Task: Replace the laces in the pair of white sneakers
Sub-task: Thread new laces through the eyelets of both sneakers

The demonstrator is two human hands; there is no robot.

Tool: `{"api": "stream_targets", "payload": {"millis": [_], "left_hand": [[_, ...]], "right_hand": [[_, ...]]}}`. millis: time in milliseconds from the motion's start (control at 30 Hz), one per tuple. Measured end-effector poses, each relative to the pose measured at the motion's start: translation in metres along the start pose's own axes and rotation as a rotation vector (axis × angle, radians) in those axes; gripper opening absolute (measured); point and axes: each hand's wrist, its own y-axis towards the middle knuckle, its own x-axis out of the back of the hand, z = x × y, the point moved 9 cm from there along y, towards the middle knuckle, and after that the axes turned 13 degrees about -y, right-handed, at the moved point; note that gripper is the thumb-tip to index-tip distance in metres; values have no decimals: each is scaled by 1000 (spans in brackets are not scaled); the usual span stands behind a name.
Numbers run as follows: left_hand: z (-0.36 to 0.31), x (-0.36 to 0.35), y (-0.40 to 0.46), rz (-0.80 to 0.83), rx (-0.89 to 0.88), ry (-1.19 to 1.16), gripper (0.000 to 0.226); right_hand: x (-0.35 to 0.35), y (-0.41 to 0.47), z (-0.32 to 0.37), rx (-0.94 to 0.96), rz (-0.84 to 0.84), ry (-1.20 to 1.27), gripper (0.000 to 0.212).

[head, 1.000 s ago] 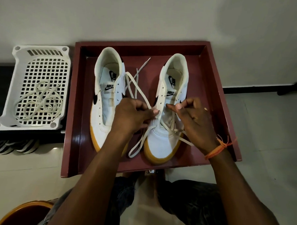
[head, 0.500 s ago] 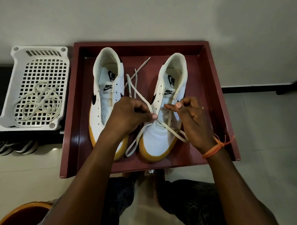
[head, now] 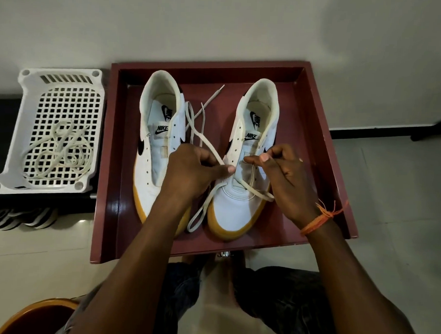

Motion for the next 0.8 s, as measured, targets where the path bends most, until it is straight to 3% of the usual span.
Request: {"api": "stream_targets", "payload": {"millis": [100, 200, 267, 400, 467, 600, 800], "left_hand": [[-11, 3, -2, -134, -120, 8, 30], [-13, 31, 0, -331, -181, -178, 27], [-11, 36, 2, -315, -160, -266, 26], [4, 4, 2, 13, 50, -44, 44], [6, -1, 3, 53, 39, 21, 42], [3, 5, 5, -2, 9, -23, 33], [-6, 36, 2, -323, -82, -305, 23]], "right_hand": [[-1, 0, -1, 15, -1, 5, 45], [1, -1, 0, 18, 1, -2, 42], [0, -1, 1, 22, 8, -34, 37], [-1, -1, 1, 24, 27, -91, 34], [-1, -1, 1, 27, 27, -86, 35], [-2, -1, 0, 32, 28, -94, 36], [4, 0, 4, 37, -17, -148, 49]]}}
